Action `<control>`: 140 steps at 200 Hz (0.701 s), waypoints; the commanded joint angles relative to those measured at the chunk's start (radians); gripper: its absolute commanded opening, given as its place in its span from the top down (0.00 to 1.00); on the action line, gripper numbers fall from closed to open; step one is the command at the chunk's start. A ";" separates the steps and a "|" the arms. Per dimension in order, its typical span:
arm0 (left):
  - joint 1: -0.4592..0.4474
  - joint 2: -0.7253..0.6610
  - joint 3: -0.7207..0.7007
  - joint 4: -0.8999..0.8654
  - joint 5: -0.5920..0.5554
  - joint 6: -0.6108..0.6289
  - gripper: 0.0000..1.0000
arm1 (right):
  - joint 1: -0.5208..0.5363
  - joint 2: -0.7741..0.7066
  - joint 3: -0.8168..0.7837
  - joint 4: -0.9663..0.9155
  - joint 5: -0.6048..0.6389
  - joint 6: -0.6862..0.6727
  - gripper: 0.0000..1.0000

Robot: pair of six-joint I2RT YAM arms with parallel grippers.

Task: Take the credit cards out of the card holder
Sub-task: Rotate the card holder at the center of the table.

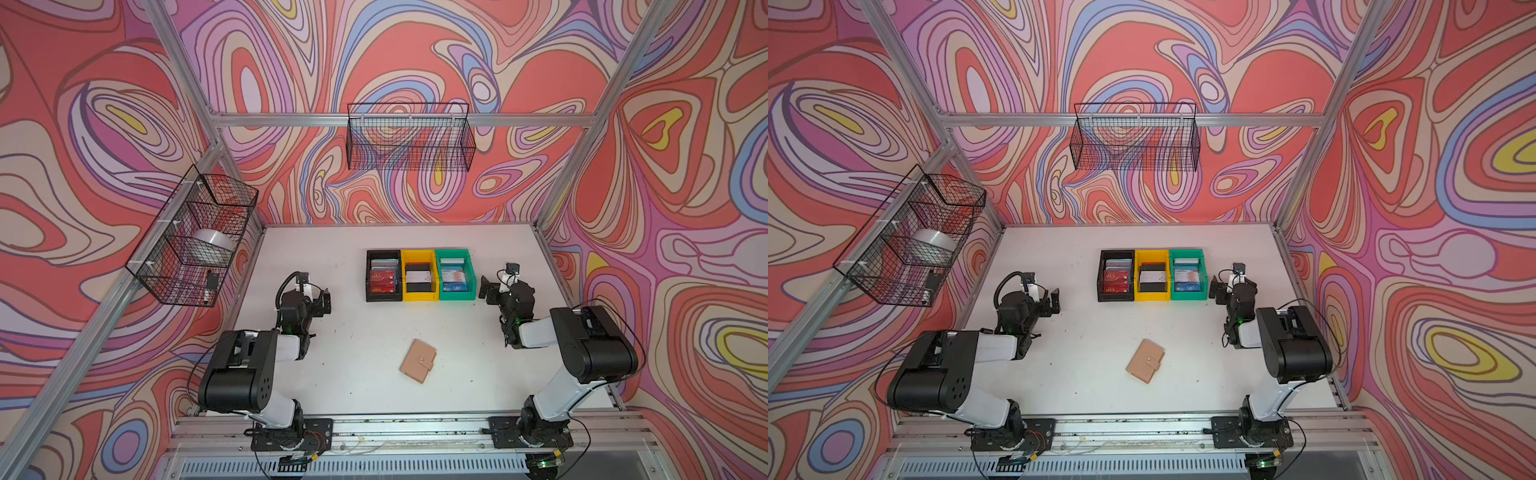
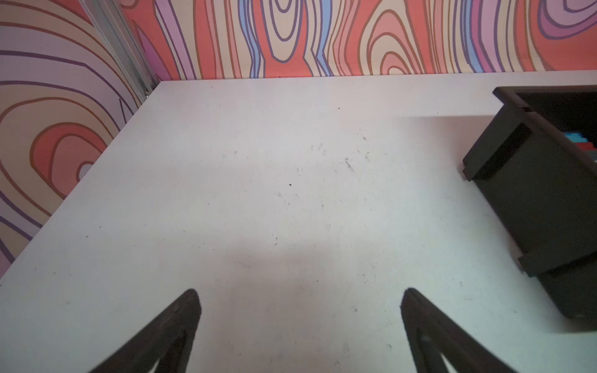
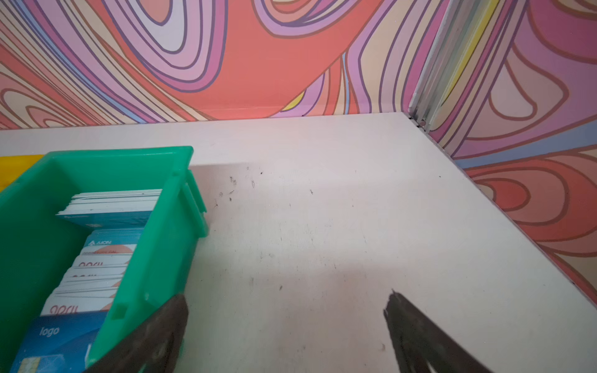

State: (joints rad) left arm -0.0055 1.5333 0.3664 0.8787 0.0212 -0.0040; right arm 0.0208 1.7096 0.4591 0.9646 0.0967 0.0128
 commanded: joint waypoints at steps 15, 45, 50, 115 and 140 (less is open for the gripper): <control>0.004 0.002 0.006 0.009 0.006 0.004 0.00 | -0.004 0.005 0.010 -0.006 -0.002 0.008 0.02; 0.004 -0.003 -0.010 0.032 0.069 0.030 0.00 | -0.005 0.004 0.011 -0.013 -0.005 0.010 0.02; 0.004 -0.011 -0.013 0.034 0.077 0.032 0.00 | -0.004 0.004 0.008 -0.005 -0.003 0.009 0.02; 0.001 -0.344 0.059 -0.289 0.140 -0.002 0.00 | -0.005 -0.087 0.091 -0.209 -0.025 -0.013 0.08; -0.007 -0.432 0.138 -0.431 0.221 -0.074 0.05 | 0.008 -0.184 0.201 -0.448 -0.054 -0.029 0.09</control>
State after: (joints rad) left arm -0.0059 1.1675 0.4271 0.6182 0.1516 -0.0139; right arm 0.0208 1.6260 0.5606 0.7380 0.0719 0.0029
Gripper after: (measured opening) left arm 0.966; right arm 0.910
